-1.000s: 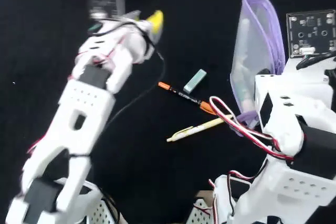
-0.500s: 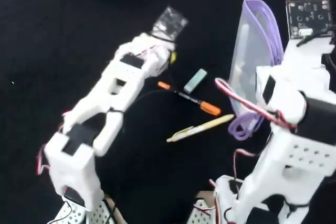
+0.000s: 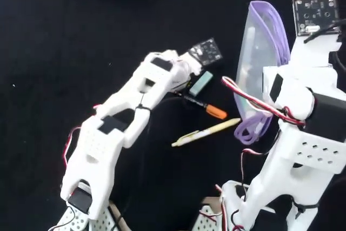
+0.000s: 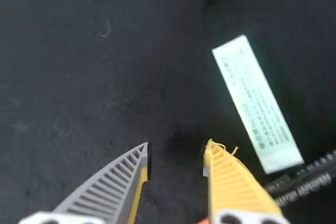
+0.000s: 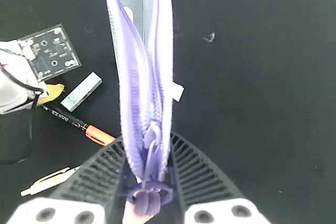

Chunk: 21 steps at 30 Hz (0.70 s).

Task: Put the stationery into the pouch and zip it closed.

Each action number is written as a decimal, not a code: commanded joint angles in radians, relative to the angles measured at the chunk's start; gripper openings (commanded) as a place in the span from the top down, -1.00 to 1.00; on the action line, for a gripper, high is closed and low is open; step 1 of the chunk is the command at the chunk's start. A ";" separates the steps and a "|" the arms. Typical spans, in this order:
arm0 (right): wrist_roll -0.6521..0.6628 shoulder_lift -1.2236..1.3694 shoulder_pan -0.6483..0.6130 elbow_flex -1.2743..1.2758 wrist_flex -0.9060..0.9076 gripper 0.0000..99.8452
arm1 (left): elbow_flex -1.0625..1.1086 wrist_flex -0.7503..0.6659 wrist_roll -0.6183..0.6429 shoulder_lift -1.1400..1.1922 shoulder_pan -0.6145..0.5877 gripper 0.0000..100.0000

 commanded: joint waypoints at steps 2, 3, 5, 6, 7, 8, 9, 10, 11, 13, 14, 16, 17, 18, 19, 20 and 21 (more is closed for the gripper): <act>0.009 0.001 0.014 -0.031 -0.034 0.98 | -0.243 0.333 -0.072 0.034 0.022 0.64; 0.009 0.001 0.014 -0.031 -0.034 0.98 | -0.283 0.391 -0.091 0.046 0.035 0.64; 0.009 0.001 0.014 -0.031 -0.034 0.98 | -0.349 0.486 -0.120 0.071 0.056 0.64; 0.009 0.001 0.014 -0.031 -0.034 0.98 | -0.378 0.523 -0.129 0.083 0.062 0.64; 0.009 -0.001 0.014 -0.031 -0.034 0.98 | -0.404 0.552 -0.132 0.089 0.067 0.64; 0.009 -0.001 0.014 -0.031 -0.034 0.98 | -0.429 0.577 -0.132 0.095 0.068 0.64; 0.009 -0.001 0.014 -0.031 -0.034 0.98 | -0.453 0.598 -0.132 0.103 0.070 0.64; 0.009 -0.002 0.014 -0.031 -0.034 0.98 | -0.478 0.615 -0.130 0.107 0.070 0.64; 0.009 -0.004 0.014 -0.031 -0.034 0.98 | -0.501 0.631 -0.129 0.110 0.070 0.64; 0.009 -0.005 0.014 -0.031 -0.032 0.98 | -0.541 0.678 -0.129 0.107 0.070 0.64; 0.009 -0.005 0.014 -0.031 -0.032 0.98 | -0.559 0.709 -0.129 0.101 0.071 0.64; 0.009 -0.005 0.014 -0.031 -0.032 0.98 | -0.616 0.779 -0.130 0.101 0.074 0.64; 0.009 -0.004 0.014 -0.031 -0.032 0.98 | -0.654 0.821 -0.130 0.101 0.076 0.64; 0.009 -0.001 0.014 -0.031 -0.034 0.98 | -0.693 0.856 -0.132 0.109 0.081 0.64; 0.009 0.001 0.014 -0.031 -0.034 0.98 | -0.723 0.885 -0.132 0.112 0.084 0.64; 0.009 0.001 0.014 -0.030 -0.034 0.98 | -0.745 0.907 -0.133 0.115 0.087 0.64; 0.009 0.001 0.014 -0.030 -0.034 0.98 | -0.746 0.911 -0.140 0.123 0.087 0.64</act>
